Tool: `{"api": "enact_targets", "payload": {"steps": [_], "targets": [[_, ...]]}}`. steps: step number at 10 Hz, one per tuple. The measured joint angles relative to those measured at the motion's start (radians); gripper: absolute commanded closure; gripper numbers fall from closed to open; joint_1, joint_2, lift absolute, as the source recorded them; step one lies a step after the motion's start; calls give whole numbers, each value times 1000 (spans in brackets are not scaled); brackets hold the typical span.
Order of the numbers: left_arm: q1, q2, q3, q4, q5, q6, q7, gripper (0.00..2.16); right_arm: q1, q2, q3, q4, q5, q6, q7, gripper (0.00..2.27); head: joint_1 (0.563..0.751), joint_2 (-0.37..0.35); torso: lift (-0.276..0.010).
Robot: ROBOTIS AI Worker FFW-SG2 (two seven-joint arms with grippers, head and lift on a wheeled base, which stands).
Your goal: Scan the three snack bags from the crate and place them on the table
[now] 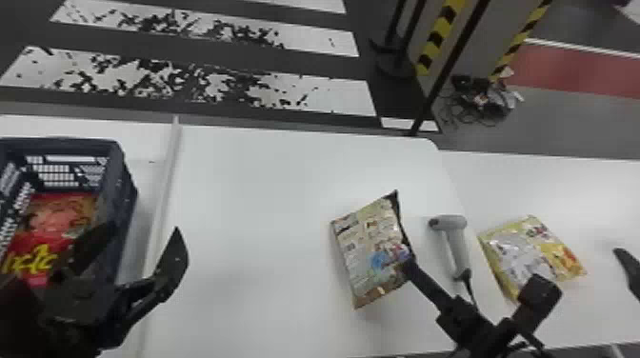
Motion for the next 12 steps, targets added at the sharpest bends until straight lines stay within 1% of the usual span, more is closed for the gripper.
{"api": "enact_targets", "payload": {"steps": [2,3,8,9,10,12], "targets": [[-2,-2,-10,5,1,-8,5,29,12,15,6,6,27,-11,-54,36,695,-243,-62],[-3,-2,-14,8,-1,-19,15,29,24,17,14,9,40,-51,-81,43,695,-250,-62],[-3,-6,-35,1,-7,-49,18,29,38,14,22,8,122,-175,-135,66,695,-319,-62],[-4,-7,-36,0,-7,-49,18,29,37,6,15,-22,135,-170,-121,87,695,-324,-62],[-5,-7,-37,0,-7,-49,18,29,37,-2,10,-68,145,-133,-96,103,695,-319,-62],[-6,-8,-41,-1,-7,-49,18,29,40,-9,9,-181,152,13,-85,157,695,-280,-62]]}}
